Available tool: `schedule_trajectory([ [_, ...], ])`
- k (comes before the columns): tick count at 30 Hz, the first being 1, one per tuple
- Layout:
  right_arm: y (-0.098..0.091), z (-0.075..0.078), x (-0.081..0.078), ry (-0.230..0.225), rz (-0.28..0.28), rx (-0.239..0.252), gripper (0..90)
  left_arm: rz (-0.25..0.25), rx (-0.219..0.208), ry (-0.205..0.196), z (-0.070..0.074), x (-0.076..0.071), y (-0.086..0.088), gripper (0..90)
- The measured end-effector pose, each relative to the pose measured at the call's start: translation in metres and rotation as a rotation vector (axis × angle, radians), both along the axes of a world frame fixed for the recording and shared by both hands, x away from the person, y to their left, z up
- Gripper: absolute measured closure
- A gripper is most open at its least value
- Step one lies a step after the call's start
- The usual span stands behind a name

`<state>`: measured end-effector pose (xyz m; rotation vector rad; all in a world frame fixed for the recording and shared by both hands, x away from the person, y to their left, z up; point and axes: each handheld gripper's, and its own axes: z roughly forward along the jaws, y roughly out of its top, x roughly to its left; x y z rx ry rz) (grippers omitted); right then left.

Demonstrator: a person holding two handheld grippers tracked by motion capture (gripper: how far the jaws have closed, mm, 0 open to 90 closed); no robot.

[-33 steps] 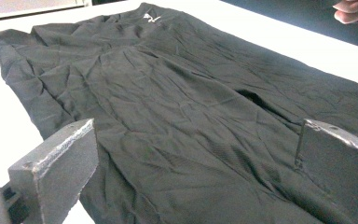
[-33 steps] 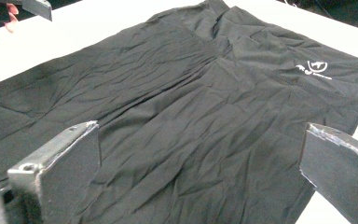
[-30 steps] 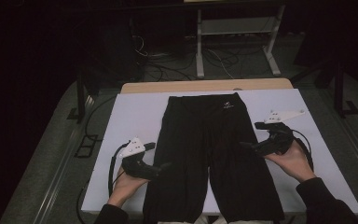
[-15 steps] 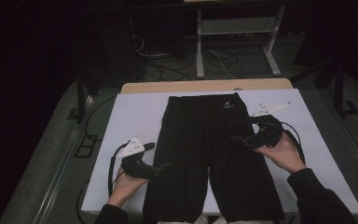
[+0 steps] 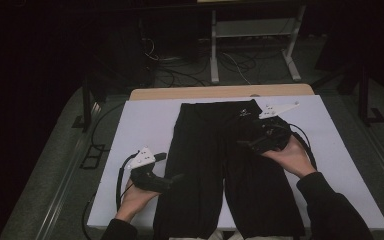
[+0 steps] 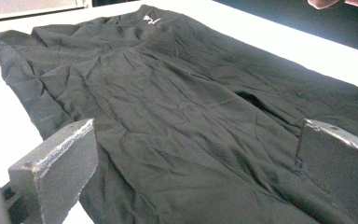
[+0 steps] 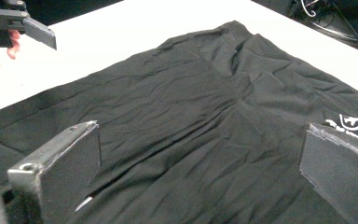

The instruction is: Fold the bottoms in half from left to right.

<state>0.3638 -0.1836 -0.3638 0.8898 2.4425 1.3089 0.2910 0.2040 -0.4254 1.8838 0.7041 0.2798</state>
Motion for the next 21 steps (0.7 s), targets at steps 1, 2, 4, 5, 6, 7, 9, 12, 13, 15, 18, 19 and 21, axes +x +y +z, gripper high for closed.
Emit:
schedule_trajectory([
  [1,0.001,0.0,0.001,0.002,0.002,0.001,0.0,-0.001,0.001,0.0,0.0,0.0,0.0,0.0],
  [2,0.003,0.0,0.001,0.001,0.003,0.002,0.0,-0.001,0.001,0.0,0.0,0.0,0.0,0.0],
  [4,0.006,0.0,0.003,0.004,0.008,-0.001,0.0,-0.001,0.002,-0.001,0.0,0.0,0.0,0.0],
  [5,0.008,-0.001,0.004,0.004,0.009,-0.001,0.0,-0.002,0.002,-0.001,0.0,0.0,0.0,0.0],
  [6,0.009,-0.001,0.005,0.006,0.009,-0.002,0.0,-0.003,0.002,-0.001,0.0,0.0,0.0,0.0],
  [7,0.01,-0.001,0.006,0.006,0.011,-0.006,0.0,-0.003,0.002,0.0,0.0,0.0,0.0,0.0],
  [9,0.013,-0.002,0.008,0.007,0.014,-0.008,0.0,-0.003,0.002,0.001,0.0,0.0,0.0,0.0],
  [12,0.018,-0.002,0.012,0.01,0.016,-0.014,0.0,-0.004,0.003,0.001,0.0,0.0,0.0,0.0],
  [13,0.019,-0.002,0.013,0.011,0.016,-0.013,0.0,-0.004,0.003,0.0,0.0,0.0,0.0,0.0],
  [15,0.022,-0.001,0.014,0.012,0.018,-0.016,0.0,-0.004,0.002,-0.001,0.0,0.0,0.0,0.0],
  [18,0.026,-0.001,0.017,0.011,0.02,-0.017,0.0,-0.004,0.003,0.0,0.0,0.0,0.0,0.0],
  [19,0.027,-0.001,0.018,0.015,0.018,-0.017,0.0,-0.004,0.003,0.0,0.0,0.0,0.0,0.0],
  [21,0.03,-0.002,0.02,0.014,0.019,-0.018,0.0,-0.005,0.003,0.0,0.0,0.0,0.0,0.0],
])
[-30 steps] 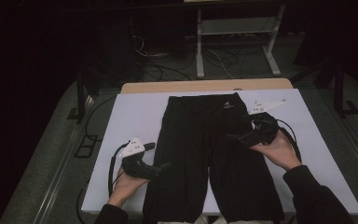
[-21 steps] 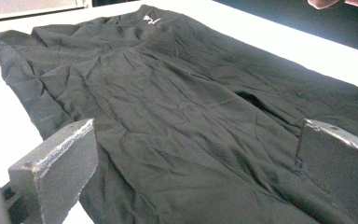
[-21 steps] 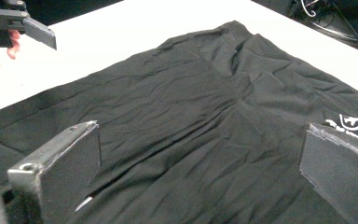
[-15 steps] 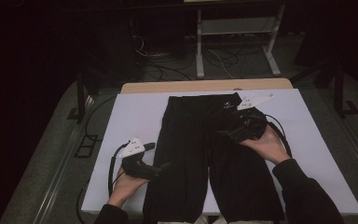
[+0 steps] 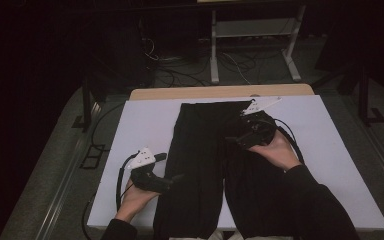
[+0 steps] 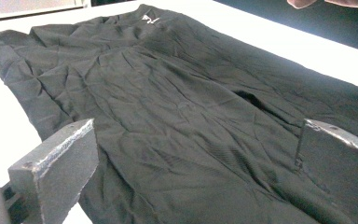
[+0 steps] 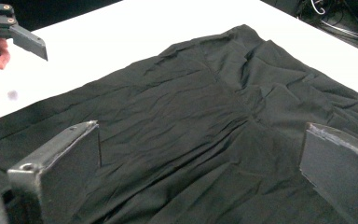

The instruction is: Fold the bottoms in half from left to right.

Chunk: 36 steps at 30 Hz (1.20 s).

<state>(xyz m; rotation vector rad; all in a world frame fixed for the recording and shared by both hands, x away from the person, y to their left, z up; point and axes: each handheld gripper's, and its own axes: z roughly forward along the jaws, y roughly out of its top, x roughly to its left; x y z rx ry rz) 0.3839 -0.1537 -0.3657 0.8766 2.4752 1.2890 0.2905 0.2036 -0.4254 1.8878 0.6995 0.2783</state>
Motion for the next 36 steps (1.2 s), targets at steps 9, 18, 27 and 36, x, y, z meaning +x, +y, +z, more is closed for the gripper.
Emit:
schedule_trajectory([
  [9,0.01,-0.003,0.009,0.006,-0.003,0.008,0.0,-0.002,-0.003,0.0,0.0,0.0,0.0,0.0],
  [18,0.025,-0.01,0.025,0.023,0.005,-0.002,0.0,-0.004,-0.007,0.003,0.0,-0.001,0.0,0.0],
  [27,0.033,-0.005,0.04,0.019,-0.007,-0.01,0.0,-0.008,-0.008,0.003,0.0,-0.001,0.0,0.0],
  [36,0.04,-0.002,0.055,0.031,-0.007,-0.018,0.0,-0.009,-0.01,0.003,0.001,-0.002,0.0,0.0],
])
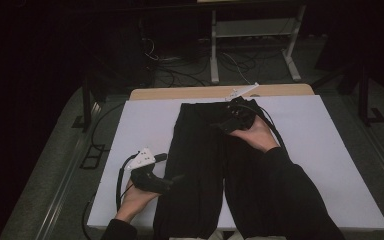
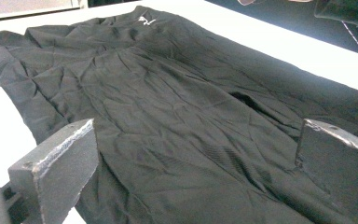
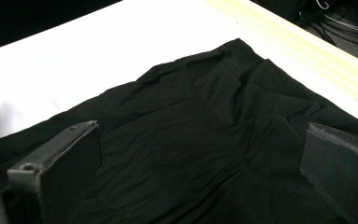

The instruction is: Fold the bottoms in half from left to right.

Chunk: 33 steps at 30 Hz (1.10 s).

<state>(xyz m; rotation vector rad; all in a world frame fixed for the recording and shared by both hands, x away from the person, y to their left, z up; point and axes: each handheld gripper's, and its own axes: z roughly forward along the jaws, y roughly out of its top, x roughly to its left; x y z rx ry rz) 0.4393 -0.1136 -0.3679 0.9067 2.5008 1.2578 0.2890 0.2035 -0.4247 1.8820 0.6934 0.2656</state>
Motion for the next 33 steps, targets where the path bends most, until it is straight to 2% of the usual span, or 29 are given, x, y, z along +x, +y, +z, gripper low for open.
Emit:
schedule_trajectory([
  [8,0.005,0.004,0.012,-0.005,0.005,-0.024,0.0,0.0,-0.002,0.002,0.0,0.0,0.0,0.0],
  [11,0.005,0.006,0.015,-0.003,0.0,-0.015,0.0,0.001,-0.004,0.004,0.0,0.0,0.0,0.0],
  [19,0.014,0.008,0.029,0.005,0.003,-0.028,0.0,0.002,-0.01,0.005,0.0,0.0,0.001,0.0],
  [33,0.028,0.021,0.054,0.004,-0.01,-0.02,0.0,0.001,-0.018,0.005,0.001,0.0,0.001,0.0],
])
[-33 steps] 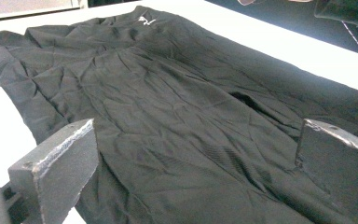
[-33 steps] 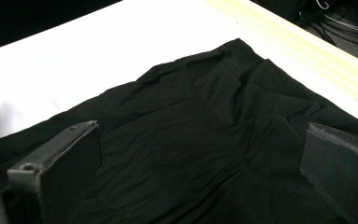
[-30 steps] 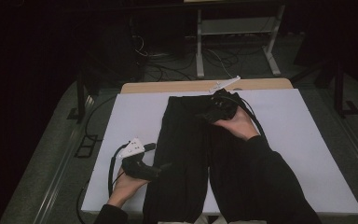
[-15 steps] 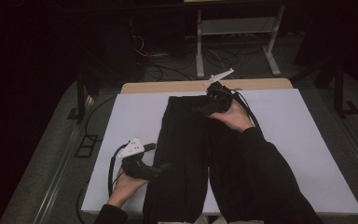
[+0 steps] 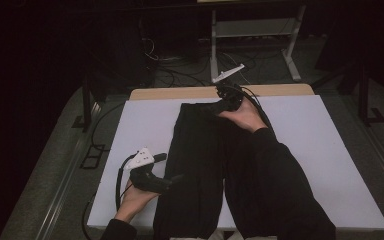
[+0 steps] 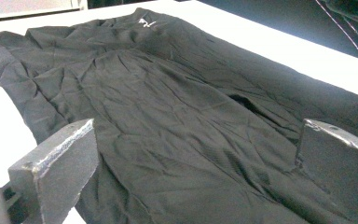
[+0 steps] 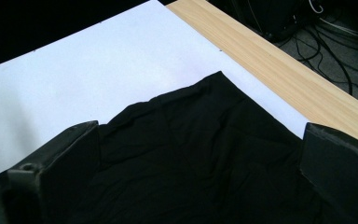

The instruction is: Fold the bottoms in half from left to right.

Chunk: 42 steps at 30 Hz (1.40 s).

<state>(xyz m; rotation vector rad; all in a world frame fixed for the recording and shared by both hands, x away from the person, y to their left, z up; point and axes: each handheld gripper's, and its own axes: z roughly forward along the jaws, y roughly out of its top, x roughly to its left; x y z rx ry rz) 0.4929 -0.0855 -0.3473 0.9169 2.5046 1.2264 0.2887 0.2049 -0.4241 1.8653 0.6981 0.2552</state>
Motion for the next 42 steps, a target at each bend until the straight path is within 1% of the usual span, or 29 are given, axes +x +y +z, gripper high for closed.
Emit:
schedule_trajectory([
  [5,0.006,0.001,0.007,0.005,0.001,0.0,0.0,0.001,-0.001,-0.002,0.0,0.0,0.0,0.0],
  [6,0.009,0.0,0.011,0.008,0.001,0.005,0.0,0.001,-0.002,-0.002,0.0,0.0,0.001,0.0],
  [8,0.014,0.0,0.014,0.01,0.002,-0.001,0.0,0.001,-0.003,-0.001,0.0,0.0,0.001,0.0],
  [14,0.029,-0.006,0.022,0.02,0.014,-0.011,0.0,0.001,-0.006,-0.002,0.001,0.0,0.001,0.0],
  [18,0.039,-0.011,0.027,0.029,0.018,-0.001,0.0,0.001,-0.008,-0.002,0.001,0.0,0.001,0.0],
  [19,0.039,-0.011,0.027,0.029,0.018,-0.001,0.0,0.001,-0.008,-0.002,0.001,0.0,0.001,0.0],
  [21,0.044,-0.015,0.03,0.035,0.021,-0.001,0.0,0.001,-0.007,-0.002,0.001,0.001,0.001,0.0],
  [22,0.049,-0.019,0.033,0.044,0.019,0.004,0.0,0.001,-0.008,-0.001,0.001,0.001,0.001,0.0],
  [25,0.056,-0.026,0.036,0.049,0.016,0.016,0.0,0.002,-0.011,-0.001,0.001,0.001,0.002,0.0],
  [29,0.067,-0.036,0.039,0.06,0.01,0.0,0.0,0.004,-0.013,-0.001,0.001,0.0,0.002,0.0],
  [31,0.071,-0.039,0.04,0.068,0.009,0.007,0.0,0.005,-0.014,-0.002,0.001,0.001,0.002,0.0],
  [38,0.083,-0.047,0.043,0.064,0.008,0.013,0.0,0.004,-0.016,-0.002,0.001,0.001,0.003,0.0],
  [39,0.087,-0.049,0.043,0.069,-0.005,0.012,0.0,0.004,-0.016,-0.001,0.001,0.001,0.002,0.0],
  [42,0.091,-0.052,0.044,0.07,-0.011,0.004,0.0,0.004,-0.017,-0.001,0.001,0.001,0.003,0.0],
])
